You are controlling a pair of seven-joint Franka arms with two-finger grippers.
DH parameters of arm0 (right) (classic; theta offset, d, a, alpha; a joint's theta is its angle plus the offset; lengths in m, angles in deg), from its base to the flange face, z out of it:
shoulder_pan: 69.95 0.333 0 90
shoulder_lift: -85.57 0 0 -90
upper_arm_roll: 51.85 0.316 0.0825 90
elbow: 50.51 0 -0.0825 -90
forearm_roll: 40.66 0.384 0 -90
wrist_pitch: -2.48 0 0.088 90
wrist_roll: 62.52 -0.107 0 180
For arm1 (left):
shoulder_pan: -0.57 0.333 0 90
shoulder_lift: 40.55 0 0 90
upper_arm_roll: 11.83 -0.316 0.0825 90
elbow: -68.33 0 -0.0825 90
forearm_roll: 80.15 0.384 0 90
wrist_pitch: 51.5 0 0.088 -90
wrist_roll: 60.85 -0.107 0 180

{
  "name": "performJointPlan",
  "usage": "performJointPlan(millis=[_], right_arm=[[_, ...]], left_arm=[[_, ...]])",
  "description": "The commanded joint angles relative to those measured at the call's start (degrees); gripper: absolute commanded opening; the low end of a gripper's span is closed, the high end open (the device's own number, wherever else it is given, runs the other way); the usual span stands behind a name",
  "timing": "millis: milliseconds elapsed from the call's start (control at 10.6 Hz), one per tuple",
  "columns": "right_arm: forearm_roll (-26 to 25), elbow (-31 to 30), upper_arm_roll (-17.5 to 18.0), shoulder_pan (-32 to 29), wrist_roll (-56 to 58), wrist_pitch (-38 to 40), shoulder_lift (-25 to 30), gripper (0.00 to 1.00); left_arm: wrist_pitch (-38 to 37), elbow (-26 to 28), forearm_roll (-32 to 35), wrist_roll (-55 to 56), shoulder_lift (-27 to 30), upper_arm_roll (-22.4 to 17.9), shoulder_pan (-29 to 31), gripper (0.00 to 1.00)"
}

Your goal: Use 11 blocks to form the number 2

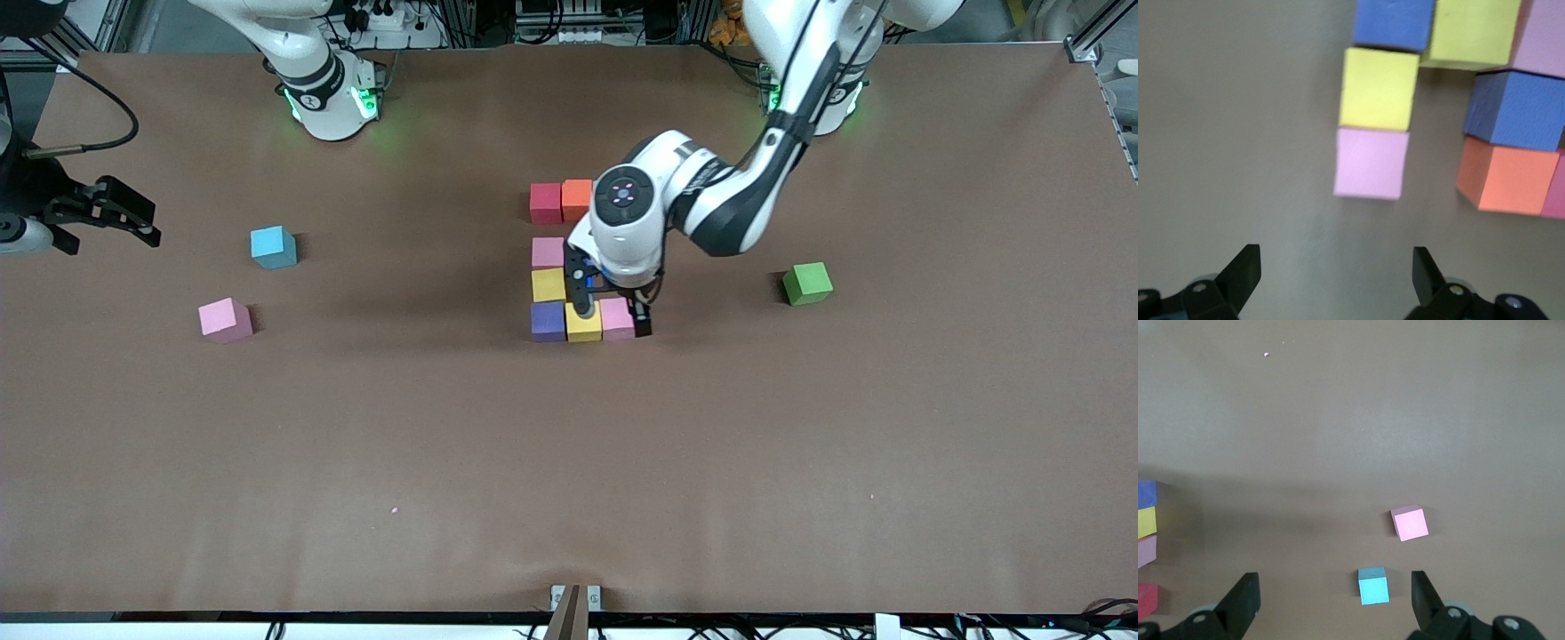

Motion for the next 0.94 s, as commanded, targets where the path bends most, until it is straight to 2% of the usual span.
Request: performJointPlan(millis=[0, 376, 563, 845], right_arm=[[-0.1, 0.9, 0.6, -0.9, 0.6, 1.0, -0.4, 1.0], [-0.1, 0.3, 0.6, -0.9, 0.7, 0.8, -0.6, 1.0], [-0.1, 0.0, 0.6, -0.9, 0.6, 1.0, -0.5, 1.0], [-0.1, 0.0, 0.6, -0.8, 0.6, 1.1, -0.5, 1.0]], left_arm=[[-3.4, 0.6, 0.6, 0.0, 5.1, 0.2, 3.2, 1.0], [-8.3, 0.6, 0.4, -0.6, 11.3, 0.3, 11.9, 1.0], [-8.6, 0.5, -0.1, -0.6, 12.6, 0.5, 17.7, 1.0], [-8.6, 0.4, -2.7, -0.1, 15.0, 0.3, 22.6, 1.0]])
